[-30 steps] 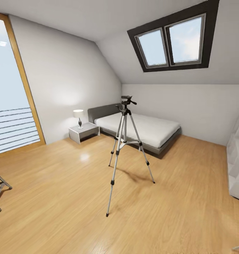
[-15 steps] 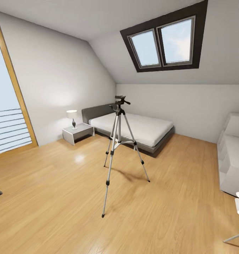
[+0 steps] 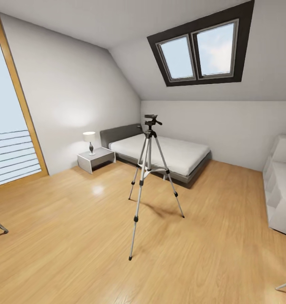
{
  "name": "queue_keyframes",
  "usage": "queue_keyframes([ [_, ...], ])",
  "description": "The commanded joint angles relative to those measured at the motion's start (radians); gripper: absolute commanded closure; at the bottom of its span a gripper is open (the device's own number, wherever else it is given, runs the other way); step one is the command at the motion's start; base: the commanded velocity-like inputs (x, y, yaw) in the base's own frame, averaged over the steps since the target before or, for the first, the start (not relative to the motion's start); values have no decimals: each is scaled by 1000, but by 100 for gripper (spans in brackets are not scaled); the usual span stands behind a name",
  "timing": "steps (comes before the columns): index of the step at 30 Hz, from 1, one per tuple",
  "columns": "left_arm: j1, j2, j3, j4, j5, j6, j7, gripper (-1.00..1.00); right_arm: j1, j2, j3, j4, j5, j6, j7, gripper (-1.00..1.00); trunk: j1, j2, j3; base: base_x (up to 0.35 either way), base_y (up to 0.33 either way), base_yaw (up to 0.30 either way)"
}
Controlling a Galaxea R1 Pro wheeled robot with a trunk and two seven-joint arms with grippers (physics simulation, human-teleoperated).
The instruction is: Attach the digital camera to the camera tripod in the bedroom.
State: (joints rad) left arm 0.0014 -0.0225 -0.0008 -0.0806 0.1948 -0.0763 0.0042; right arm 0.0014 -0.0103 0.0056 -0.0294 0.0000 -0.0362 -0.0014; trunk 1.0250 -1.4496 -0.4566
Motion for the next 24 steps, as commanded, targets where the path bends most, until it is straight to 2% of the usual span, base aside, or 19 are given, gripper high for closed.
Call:
queue_keyframes([
  [1,0,0,-1,-1,6,-2,0,-100,0,0,1,-1,0,-2,0,-100,0,0,-1,0,32,0],
  [13,0,1,-1,-1,6,-2,0,-100,0,1,1,-1,1,-3,0,-100,0,0,-1,0,14,0],
  [19,0,0,-1,-1,6,-2,0,-100,0,1,1,0,1,-4,0,-100,0,0,-1,0,218,0],
  [24,0,-1,-1,-1,6,-2,0,-100,0,0,1,0,1,-4,0,-100,0,0,-1,0,75,0],
])
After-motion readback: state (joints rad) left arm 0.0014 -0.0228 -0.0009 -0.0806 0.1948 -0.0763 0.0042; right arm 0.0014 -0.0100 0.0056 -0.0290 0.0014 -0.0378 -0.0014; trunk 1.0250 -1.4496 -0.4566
